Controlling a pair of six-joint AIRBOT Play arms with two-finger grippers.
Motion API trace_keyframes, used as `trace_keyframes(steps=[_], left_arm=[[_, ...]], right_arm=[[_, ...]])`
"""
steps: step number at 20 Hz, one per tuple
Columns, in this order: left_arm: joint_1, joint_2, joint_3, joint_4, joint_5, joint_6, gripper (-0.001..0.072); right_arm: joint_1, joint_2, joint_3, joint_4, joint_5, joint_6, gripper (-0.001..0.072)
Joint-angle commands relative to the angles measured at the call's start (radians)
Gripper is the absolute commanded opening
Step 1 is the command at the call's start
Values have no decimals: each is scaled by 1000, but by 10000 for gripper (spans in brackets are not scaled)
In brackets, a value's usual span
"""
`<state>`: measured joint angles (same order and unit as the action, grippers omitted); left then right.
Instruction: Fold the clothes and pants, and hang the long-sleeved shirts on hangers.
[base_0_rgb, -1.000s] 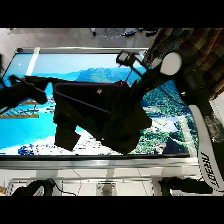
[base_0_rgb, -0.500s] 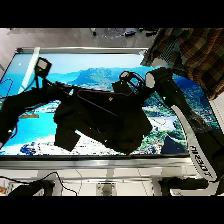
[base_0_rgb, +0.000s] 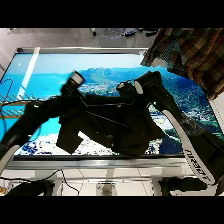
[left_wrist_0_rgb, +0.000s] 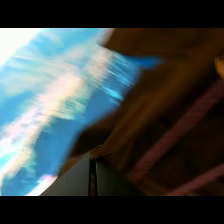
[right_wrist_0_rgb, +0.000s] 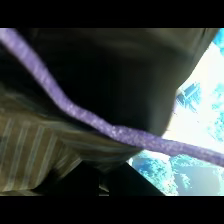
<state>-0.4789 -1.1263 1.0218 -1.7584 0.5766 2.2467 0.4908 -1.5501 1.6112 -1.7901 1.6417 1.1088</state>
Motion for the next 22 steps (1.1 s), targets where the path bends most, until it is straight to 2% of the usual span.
trace_keyframes(steps=[1, 3, 6, 12, 15, 17, 22], left_arm=[[-82, -46, 0, 243, 51, -293, 24], [-88, -47, 0, 236, 45, -370, 24], [-131, -56, 0, 237, 87, -385, 24], [-240, -164, -1, 230, 184, -442, 24], [-265, -233, -1, 18, 179, -445, 25], [-280, -250, -1, -94, 180, -410, 25], [-275, -141, 0, -148, 167, -407, 25]], right_arm=[[2, 2, 1, -31, 51, 59, 35], [-23, 2, 1, -36, 60, 134, 36], [-43, 2, 1, -31, 58, 216, 36], [-43, 3, 2, 90, 11, 237, 36], [-43, 7, 42, 197, -55, 270, 36], [-41, 8, 105, 274, -106, 269, 36], [-42, 8, 251, 275, -164, 267, 36]])
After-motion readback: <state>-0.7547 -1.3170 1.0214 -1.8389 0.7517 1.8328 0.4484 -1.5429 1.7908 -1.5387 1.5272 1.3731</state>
